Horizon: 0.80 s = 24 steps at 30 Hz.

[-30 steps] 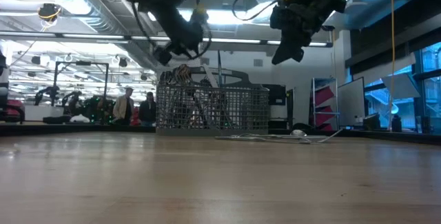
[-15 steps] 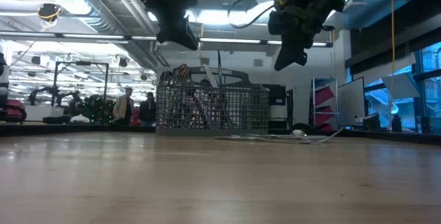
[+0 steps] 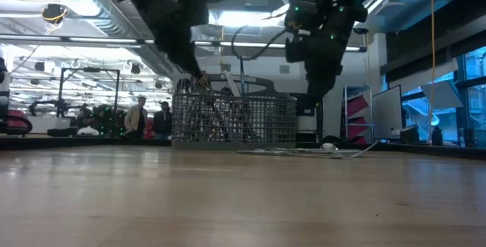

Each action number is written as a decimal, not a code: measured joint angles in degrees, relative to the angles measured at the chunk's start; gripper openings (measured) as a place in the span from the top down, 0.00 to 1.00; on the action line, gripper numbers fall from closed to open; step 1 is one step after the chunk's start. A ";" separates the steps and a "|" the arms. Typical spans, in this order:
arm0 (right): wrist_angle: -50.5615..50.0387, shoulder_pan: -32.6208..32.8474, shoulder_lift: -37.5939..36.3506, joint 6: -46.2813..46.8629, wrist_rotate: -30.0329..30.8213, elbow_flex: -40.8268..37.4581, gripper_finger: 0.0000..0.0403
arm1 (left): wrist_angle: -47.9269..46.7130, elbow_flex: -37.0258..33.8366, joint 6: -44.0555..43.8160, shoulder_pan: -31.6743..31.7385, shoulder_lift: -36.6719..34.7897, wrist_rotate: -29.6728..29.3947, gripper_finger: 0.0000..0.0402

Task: Sort silverware
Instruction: Put the silver fork into the silverware rack

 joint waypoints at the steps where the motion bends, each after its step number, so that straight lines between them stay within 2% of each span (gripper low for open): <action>1: -0.16 0.19 0.59 -0.01 1.44 0.00 0.71 | 0.12 -0.85 -0.89 -0.34 0.02 0.49 0.80; 5: -1.03 0.52 3.39 -0.02 3.87 0.00 0.64 | 0.92 -4.55 -4.27 -1.69 0.02 0.87 0.85; 11: -1.40 0.39 7.50 -0.02 4.16 0.00 0.63 | 1.78 -8.47 -7.31 -3.32 0.02 0.86 0.89; 24: -1.04 0.37 13.57 -0.02 6.50 0.01 0.63 | 4.98 -9.21 -7.79 -4.51 0.02 0.82 0.91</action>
